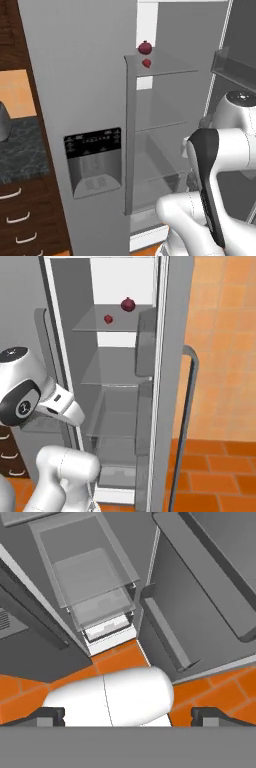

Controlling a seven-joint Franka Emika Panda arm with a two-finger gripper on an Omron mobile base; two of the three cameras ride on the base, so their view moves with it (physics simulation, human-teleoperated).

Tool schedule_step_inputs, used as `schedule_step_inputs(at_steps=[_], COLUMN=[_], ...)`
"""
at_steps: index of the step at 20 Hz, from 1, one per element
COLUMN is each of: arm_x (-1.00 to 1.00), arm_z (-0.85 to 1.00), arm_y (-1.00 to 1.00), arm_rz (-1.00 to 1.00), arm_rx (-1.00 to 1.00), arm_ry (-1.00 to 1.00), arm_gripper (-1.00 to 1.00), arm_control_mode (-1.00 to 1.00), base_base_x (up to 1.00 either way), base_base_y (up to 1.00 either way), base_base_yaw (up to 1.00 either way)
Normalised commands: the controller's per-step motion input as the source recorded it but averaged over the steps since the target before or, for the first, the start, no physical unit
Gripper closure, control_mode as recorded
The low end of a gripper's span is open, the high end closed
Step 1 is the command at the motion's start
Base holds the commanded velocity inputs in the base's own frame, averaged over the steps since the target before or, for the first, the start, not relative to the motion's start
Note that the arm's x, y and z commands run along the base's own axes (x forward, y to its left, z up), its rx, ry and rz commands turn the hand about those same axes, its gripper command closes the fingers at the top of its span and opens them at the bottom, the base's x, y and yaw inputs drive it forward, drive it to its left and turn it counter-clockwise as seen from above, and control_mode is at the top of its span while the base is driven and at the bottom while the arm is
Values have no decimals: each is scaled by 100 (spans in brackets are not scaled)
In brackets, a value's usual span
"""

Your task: Take the strawberry from the fridge and place it on top of the pancake, located on the dining counter.

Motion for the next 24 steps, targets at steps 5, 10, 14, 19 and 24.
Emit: schedule_step_inputs(at_steps=[5,10,14,19,24], arm_x=[0,0,0,0,0], arm_z=[0,0,0,0,0], arm_y=[0,0,0,0,0], arm_rz=[0,0,0,0,0], arm_rx=[0,0,0,0,0], arm_ry=[0,0,0,0,0], arm_gripper=[-100,-100,-100,-100,-100], arm_control_mode=[100,100,100,100,100], base_base_x=[37,42,37,47,60], base_base_y=[-40,0,0,0,0], base_base_yaw=[11,17,15,12,1])
